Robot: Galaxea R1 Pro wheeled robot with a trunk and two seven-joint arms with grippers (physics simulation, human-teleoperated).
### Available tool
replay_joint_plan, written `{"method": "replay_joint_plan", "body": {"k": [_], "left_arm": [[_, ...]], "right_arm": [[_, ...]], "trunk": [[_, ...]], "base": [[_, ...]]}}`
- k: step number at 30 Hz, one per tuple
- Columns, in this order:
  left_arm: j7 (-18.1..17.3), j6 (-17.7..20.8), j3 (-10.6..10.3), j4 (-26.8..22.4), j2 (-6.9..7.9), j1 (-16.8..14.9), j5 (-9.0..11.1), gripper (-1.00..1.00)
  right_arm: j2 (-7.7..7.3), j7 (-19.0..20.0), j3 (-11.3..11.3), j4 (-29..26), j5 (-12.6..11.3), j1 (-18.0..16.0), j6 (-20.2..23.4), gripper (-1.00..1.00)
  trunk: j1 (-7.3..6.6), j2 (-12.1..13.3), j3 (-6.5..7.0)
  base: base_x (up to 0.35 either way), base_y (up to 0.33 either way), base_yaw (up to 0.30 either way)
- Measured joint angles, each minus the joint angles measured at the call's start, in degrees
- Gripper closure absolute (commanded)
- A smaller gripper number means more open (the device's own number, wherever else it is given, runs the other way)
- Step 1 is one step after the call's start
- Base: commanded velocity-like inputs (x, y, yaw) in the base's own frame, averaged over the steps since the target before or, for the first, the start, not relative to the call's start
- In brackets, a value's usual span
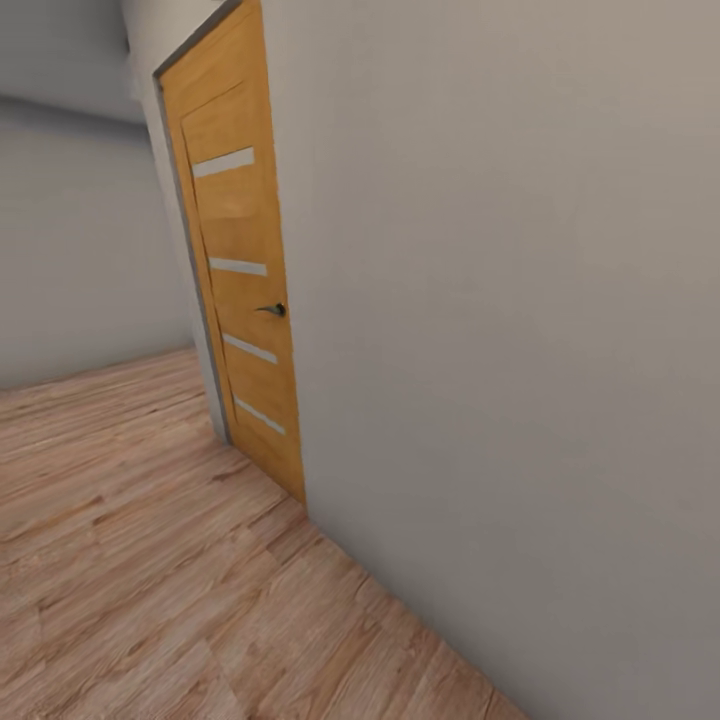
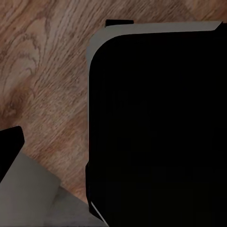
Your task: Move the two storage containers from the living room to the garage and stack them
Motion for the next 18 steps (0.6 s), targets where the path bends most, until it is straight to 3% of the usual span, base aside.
{"method": "replay_joint_plan", "body": {"k": [18], "left_arm": [[0.0,0.1,0.1,0.0,-0.07,0.0,0.1,-1.0]], "right_arm": [[0.0,0.0,0.0,0.0,0.0,0.0,-0.2,-1.0]], "trunk": [[0.01,0.0,0.0]], "base": [[0.003,0.0,0.276]]}}
